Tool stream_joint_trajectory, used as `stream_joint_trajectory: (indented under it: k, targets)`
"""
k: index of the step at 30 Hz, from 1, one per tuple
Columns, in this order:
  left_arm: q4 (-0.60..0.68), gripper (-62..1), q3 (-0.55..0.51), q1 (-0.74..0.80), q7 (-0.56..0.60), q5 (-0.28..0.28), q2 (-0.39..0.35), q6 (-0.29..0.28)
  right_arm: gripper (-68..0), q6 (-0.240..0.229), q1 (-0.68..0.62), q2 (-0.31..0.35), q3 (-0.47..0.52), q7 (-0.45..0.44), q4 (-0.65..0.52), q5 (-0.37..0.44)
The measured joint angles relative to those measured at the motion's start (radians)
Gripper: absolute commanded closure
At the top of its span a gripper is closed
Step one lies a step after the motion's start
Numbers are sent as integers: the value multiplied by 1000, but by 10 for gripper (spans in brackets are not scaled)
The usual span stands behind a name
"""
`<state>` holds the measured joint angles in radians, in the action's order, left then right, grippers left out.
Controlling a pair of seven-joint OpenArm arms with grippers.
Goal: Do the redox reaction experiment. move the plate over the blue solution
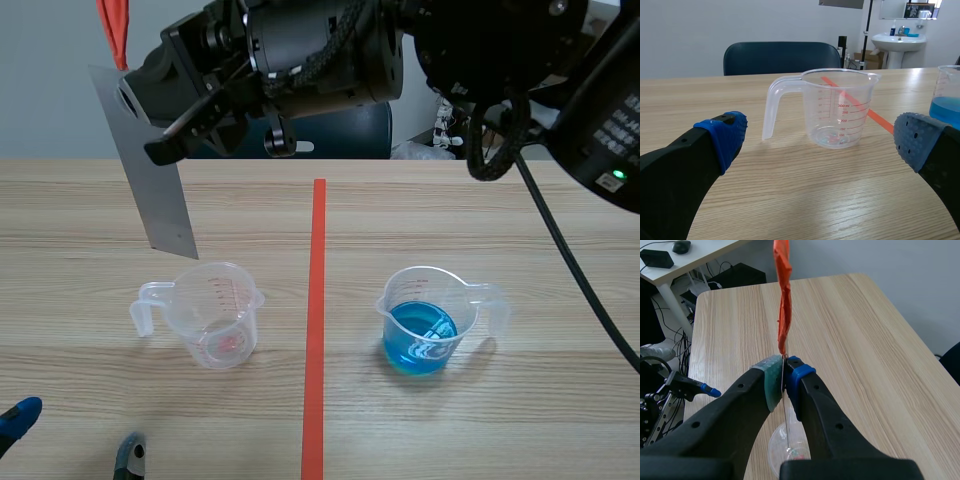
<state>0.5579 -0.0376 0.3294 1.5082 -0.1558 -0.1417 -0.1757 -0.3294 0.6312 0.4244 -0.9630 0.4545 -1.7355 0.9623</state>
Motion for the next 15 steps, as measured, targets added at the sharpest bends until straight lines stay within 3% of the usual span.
stream_joint_trajectory:
  k: [15]
  targets:
    - [0,-619,0,0,0,0,0,0,-6,0,0,0,0,0,0,8]
